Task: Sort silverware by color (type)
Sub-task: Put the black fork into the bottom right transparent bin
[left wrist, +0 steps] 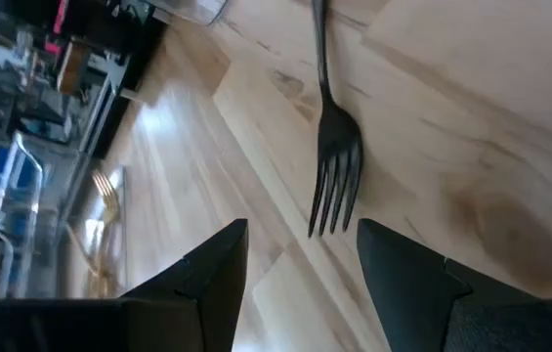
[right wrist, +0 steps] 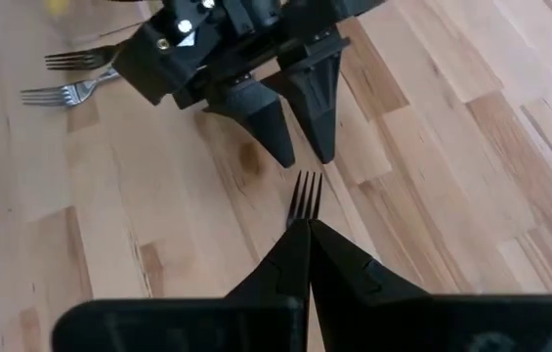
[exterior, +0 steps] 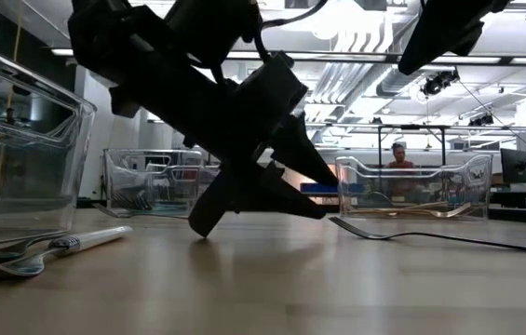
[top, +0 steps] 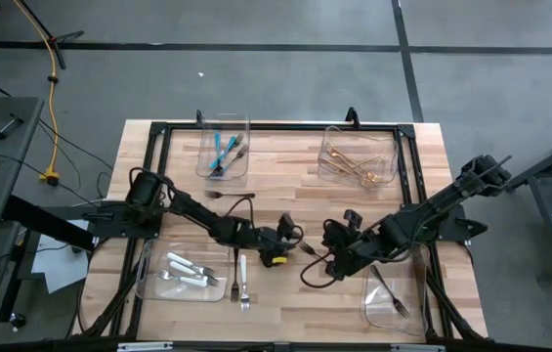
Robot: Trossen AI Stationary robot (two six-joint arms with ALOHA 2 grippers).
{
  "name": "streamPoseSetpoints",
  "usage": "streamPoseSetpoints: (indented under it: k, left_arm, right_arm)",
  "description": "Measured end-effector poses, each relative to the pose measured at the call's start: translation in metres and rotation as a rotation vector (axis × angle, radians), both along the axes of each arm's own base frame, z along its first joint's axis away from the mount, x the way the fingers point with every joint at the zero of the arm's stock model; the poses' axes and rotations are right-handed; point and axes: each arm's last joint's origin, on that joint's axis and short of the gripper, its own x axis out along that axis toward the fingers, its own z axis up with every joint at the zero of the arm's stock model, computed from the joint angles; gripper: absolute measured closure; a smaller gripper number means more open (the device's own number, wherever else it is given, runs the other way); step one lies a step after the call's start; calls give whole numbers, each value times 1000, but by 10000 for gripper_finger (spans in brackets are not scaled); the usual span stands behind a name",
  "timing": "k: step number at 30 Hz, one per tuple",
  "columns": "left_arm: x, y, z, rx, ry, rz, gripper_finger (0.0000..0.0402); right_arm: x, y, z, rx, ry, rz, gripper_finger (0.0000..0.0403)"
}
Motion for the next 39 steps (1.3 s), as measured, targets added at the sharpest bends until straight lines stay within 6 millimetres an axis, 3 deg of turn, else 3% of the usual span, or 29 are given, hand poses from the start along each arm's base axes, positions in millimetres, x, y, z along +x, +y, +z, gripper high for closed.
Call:
streamPoseSetpoints:
  k: [5, 9, 18, 33, 39]
  left_arm:
    - [3, 4, 1, 30, 27, -16, 216]
    - [11, 6, 4, -53, 147, 21, 216]
    - [33, 6, 33, -244, 199, 30, 216]
    - [39, 41, 32, -644, 283, 90, 216]
    - [40, 50, 32, -686, 284, 96, 216]
  right_arm:
    - [0, 0, 0, -3, 2, -1, 402]
    - [0, 0, 0, -3, 1, -1, 402]
    - [0, 0, 0, -3, 1, -1, 402]
    - [0, 0, 0, -3, 1, -1, 402]
    - [0, 0, 0, -3, 1, -1, 402]
